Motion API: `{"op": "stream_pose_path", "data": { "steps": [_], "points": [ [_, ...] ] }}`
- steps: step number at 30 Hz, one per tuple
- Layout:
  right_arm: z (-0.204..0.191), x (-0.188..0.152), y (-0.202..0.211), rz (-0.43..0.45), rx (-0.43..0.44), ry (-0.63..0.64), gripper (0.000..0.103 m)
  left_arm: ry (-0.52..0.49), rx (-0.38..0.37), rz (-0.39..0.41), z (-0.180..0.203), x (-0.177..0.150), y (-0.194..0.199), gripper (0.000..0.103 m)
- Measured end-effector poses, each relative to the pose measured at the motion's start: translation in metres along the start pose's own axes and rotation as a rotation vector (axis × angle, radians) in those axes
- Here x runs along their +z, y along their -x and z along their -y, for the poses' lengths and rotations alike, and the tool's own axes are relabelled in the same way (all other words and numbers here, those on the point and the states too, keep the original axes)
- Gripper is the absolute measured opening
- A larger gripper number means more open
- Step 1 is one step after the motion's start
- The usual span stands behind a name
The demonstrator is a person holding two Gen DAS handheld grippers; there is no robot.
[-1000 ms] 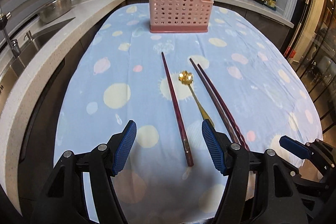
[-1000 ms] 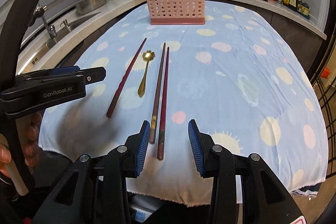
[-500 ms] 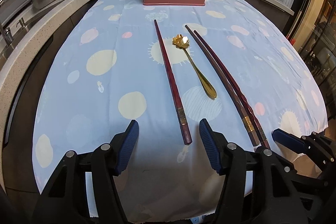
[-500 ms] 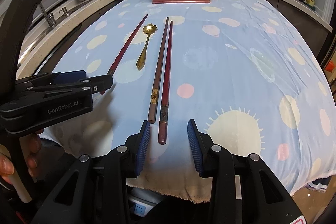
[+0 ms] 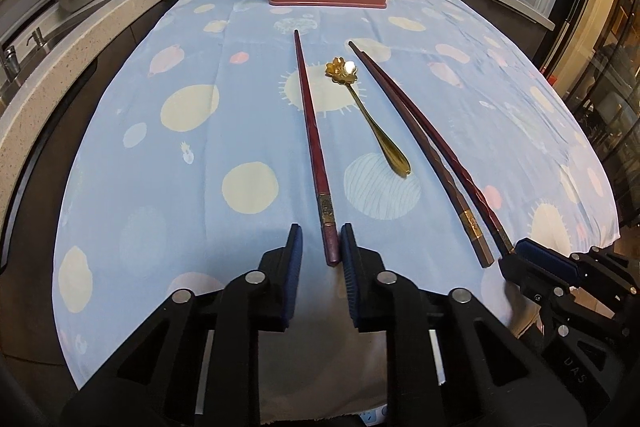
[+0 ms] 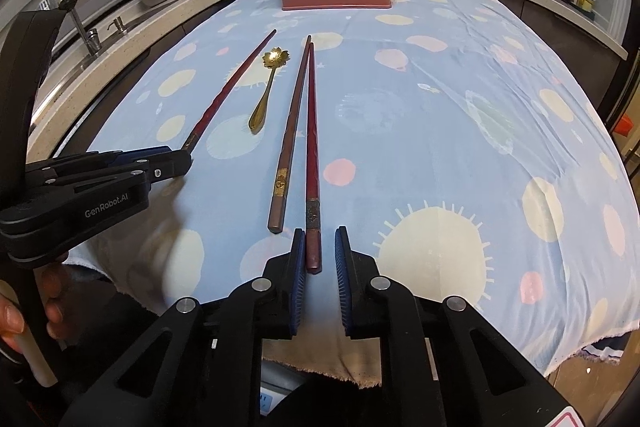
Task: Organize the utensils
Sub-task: 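Grasp a red chopstick with the left tool while the right tool grasps a dark red chopstick, then lift both chopsticks and carry them above the pink holder with both tools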
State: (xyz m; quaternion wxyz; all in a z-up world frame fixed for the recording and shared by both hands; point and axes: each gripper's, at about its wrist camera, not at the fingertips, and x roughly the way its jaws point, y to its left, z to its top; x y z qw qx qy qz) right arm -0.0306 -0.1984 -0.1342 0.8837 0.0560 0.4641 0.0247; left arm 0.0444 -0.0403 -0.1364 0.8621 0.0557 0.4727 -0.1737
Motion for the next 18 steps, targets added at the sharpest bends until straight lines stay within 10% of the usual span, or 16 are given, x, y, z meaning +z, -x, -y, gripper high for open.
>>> {"op": "stream_pose_path", "data": {
  "steps": [18],
  "points": [
    [0.003,0.016,0.040,0.105,0.017,-0.032,0.007,0.056,-0.059,0.068,-0.011,0.014,0.048,0.007]
  ]
}}
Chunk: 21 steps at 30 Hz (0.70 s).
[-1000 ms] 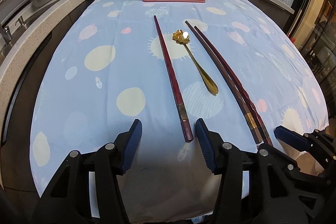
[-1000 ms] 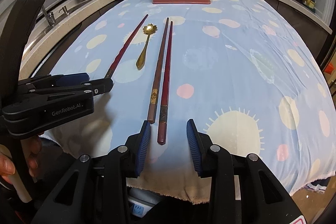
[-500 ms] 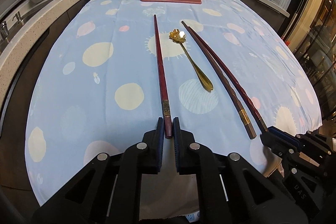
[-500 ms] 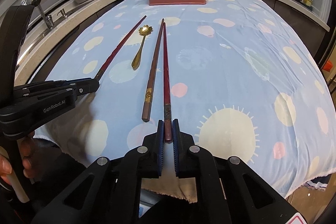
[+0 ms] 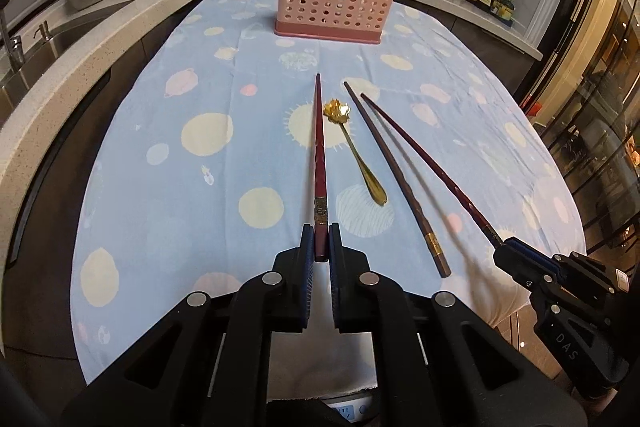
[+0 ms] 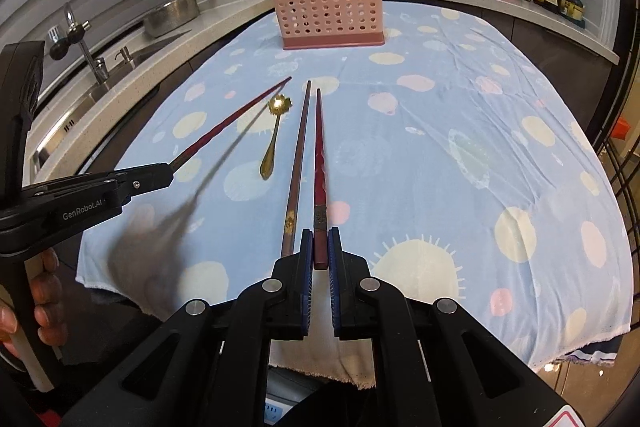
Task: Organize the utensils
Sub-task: 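Lift both chopsticks and carry them above the pink holder with both tools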
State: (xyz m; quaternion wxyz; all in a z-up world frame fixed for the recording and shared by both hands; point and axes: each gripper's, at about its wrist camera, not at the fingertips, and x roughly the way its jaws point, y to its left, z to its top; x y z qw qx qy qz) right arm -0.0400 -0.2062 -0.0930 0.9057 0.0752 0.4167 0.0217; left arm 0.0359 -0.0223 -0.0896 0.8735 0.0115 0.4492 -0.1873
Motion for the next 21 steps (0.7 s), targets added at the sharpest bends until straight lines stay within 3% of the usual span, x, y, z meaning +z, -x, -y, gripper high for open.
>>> {"op": "stream_pose_path", "data": {
  "steps": [10,21],
  "points": [
    [0.014,0.053,0.049,0.175,0.008,-0.049,0.007,0.002,-0.003,0.135,-0.003,0.042,0.049,0.007],
    [0.020,0.117,0.080,0.337,0.024,-0.058,0.007,-0.032,0.002,0.276,0.006,0.110,0.079,0.007]
  ]
}}
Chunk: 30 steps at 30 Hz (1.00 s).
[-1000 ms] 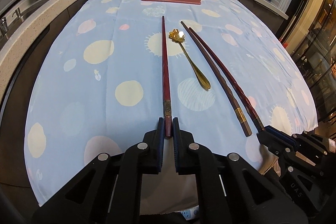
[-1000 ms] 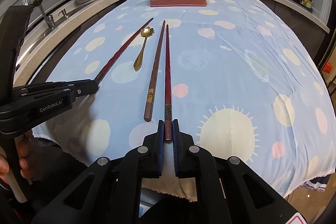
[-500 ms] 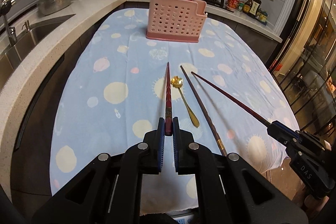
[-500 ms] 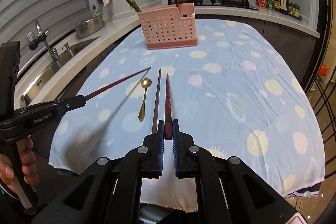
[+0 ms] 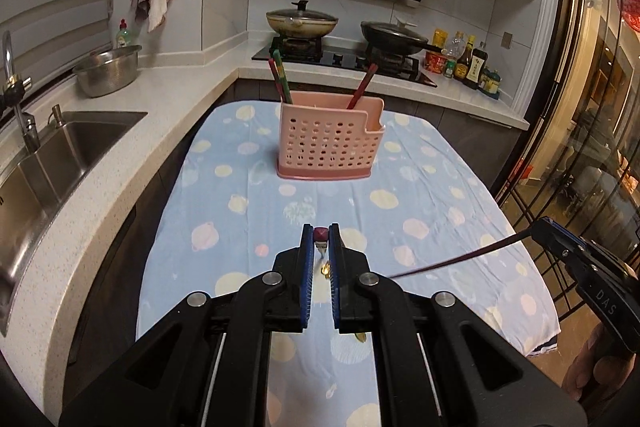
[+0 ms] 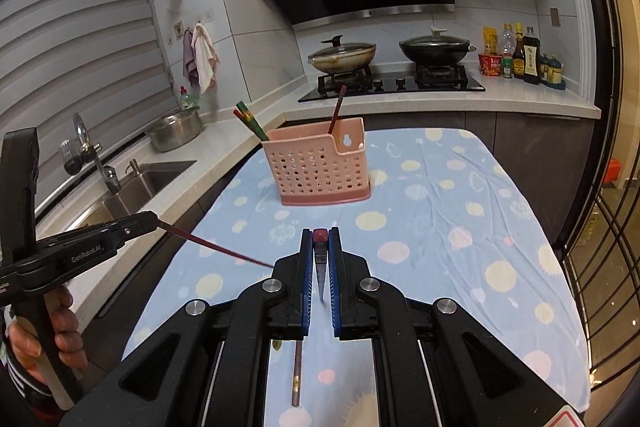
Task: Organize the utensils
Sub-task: 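Lift both chopsticks and carry them above the pink holder with both tools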
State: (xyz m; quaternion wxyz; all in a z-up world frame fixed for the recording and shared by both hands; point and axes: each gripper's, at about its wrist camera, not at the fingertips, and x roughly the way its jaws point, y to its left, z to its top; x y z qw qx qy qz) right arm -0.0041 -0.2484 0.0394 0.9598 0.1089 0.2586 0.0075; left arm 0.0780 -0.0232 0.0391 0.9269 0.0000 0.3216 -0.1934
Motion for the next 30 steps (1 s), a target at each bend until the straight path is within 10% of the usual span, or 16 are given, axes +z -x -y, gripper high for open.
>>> {"op": "stream_pose_path", "data": {
  "steps": [30],
  "points": [
    [-0.010,0.169,-0.067,0.229,0.076,0.012,0.007,-0.062,0.020,0.271,0.026,0.184,-0.019,0.007]
  ]
}}
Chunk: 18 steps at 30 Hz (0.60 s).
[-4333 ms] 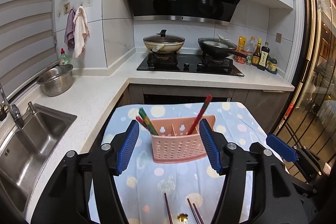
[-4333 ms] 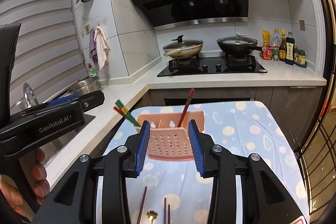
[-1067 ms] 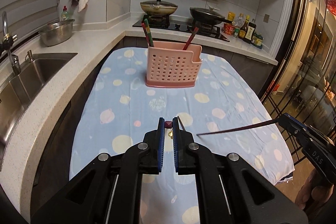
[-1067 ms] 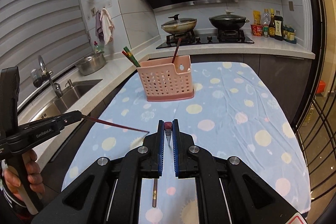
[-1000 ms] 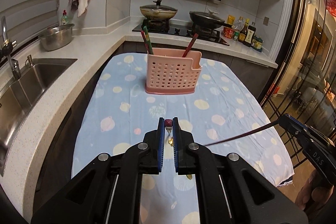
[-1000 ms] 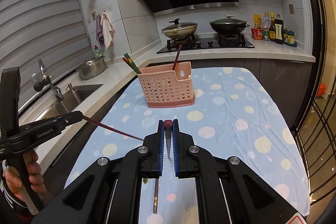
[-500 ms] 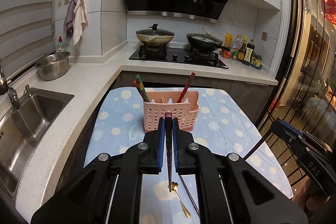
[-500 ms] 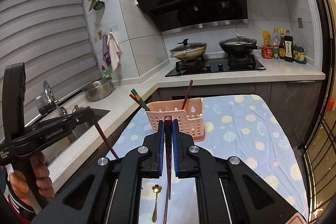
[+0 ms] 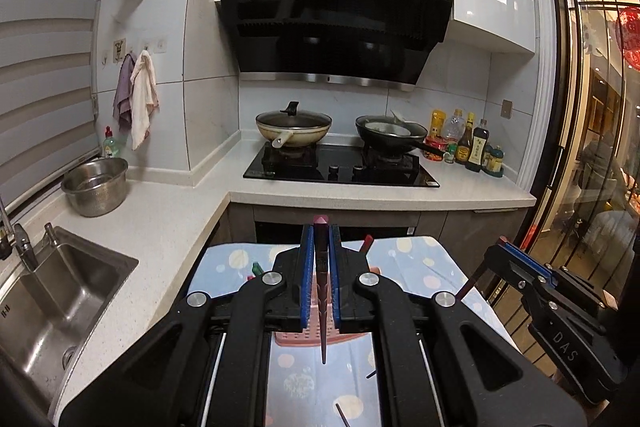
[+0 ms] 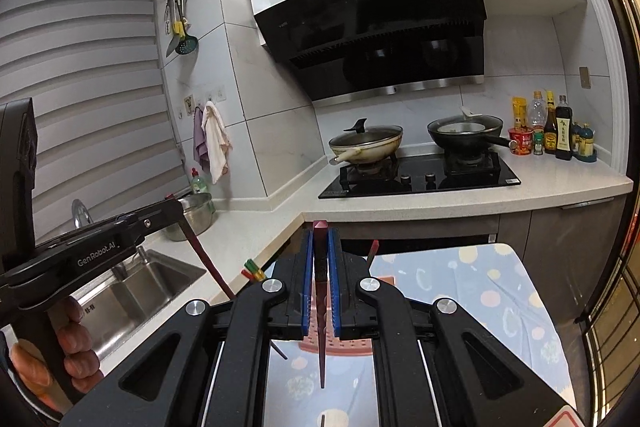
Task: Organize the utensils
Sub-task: 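Lift both chopsticks and carry them above the pink holder with both tools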
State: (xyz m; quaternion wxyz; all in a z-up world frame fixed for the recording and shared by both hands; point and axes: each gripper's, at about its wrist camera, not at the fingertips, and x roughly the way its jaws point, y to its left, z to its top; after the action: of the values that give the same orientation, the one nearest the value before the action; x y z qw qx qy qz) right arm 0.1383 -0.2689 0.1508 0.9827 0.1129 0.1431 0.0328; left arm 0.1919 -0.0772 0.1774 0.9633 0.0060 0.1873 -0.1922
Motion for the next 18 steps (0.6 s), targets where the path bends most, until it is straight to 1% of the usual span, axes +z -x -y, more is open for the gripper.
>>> {"op": "stream_pose_path", "data": {
  "steps": [5,9,14,18],
  "points": [
    [0.008,0.025,-0.028,0.038,-0.014,-0.029,0.007,0.011,0.019,0.044,-0.007,0.026,-0.022,0.007],
    [0.016,0.041,-0.051,0.067,-0.024,-0.064,0.007,0.026,0.029,0.065,-0.015,0.040,-0.042,0.007],
    [0.020,0.048,-0.083,0.063,-0.041,-0.074,0.007,0.020,0.046,0.055,-0.021,0.045,-0.070,0.007],
    [0.019,0.044,-0.106,0.030,-0.051,-0.055,0.007,0.013,0.047,0.031,-0.024,0.041,-0.087,0.007]
  ]
}}
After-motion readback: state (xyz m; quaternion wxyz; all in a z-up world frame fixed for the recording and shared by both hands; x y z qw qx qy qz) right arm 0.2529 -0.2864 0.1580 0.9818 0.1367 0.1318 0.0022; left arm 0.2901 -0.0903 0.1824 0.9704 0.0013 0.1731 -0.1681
